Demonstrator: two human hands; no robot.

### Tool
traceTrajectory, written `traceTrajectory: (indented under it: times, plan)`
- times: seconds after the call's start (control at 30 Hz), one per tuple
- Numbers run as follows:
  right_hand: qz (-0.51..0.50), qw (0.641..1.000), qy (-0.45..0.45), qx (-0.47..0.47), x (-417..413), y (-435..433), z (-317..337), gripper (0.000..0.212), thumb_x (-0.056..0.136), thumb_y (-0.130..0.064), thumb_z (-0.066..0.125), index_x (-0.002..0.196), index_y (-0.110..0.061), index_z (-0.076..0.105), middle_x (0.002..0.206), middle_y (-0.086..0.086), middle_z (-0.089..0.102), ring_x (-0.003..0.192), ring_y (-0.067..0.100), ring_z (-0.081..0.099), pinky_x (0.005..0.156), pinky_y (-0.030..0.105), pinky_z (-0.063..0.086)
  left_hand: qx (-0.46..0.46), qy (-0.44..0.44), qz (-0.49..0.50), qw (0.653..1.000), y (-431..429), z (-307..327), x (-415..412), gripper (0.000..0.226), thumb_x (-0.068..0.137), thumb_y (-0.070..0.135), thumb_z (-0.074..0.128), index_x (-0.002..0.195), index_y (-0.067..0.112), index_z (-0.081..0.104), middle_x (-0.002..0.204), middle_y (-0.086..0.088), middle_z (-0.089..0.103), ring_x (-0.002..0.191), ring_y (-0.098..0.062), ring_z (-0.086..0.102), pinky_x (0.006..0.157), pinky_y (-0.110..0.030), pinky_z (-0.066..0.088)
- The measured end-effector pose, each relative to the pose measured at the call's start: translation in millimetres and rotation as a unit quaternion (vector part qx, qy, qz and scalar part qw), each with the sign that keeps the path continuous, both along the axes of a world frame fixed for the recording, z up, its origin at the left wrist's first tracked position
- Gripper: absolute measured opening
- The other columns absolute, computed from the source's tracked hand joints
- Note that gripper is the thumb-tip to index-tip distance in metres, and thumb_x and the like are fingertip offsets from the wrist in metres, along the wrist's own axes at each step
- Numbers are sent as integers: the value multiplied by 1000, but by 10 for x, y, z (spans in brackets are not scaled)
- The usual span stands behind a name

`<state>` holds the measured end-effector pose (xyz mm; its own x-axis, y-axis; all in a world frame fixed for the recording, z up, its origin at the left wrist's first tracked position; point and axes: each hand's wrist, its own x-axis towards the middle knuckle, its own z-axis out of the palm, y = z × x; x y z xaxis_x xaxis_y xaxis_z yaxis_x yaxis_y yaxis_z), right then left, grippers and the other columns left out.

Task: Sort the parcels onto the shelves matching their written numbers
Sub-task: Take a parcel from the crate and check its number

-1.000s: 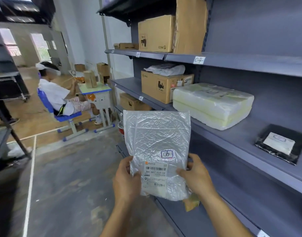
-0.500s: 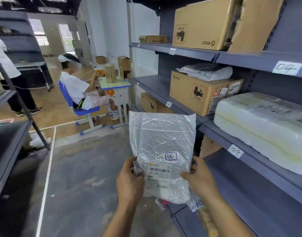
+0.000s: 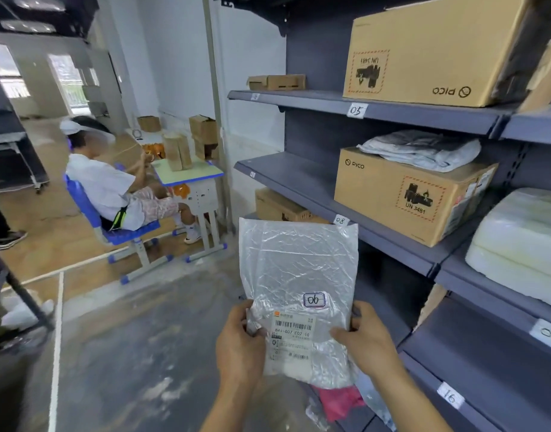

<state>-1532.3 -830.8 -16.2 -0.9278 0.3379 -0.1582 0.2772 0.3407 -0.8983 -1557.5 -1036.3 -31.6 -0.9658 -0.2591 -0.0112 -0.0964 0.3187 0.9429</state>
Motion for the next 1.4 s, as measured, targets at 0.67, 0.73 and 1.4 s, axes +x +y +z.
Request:
traceTrajectory:
  times: [0.67, 0.73, 1.4]
  plan:
    - [-74, 996, 38, 12, -1368, -393, 176, 47, 81, -8, 76, 117, -26, 51, 101, -13, 67, 89, 5, 66, 74, 28, 52, 29, 22, -75, 996, -348, 84, -1683, 53, 82, 2, 62, 117, 42, 60, 96, 12, 71, 90, -7, 66, 83, -41, 58]
    - [-69, 997, 44, 1, -1625, -423, 216, 46, 82, -8, 74, 117, -26, 51, 104, -12, 67, 90, 5, 66, 74, 28, 52, 27, 31, -75, 996, -376, 136, -1955, 53, 84, 0, 62, 116, 42, 60, 96, 11, 71, 89, -5, 66, 81, -38, 58]
    - [-106, 993, 54, 21, -3559, -1045, 511, 51, 81, -13, 76, 124, -26, 51, 103, -11, 66, 93, 9, 65, 81, 34, 56, 15, 69, -108, 992, -994, 387, -4080, 52, 83, -4, 65, 115, 38, 62, 99, 13, 71, 87, 2, 64, 73, -23, 52]
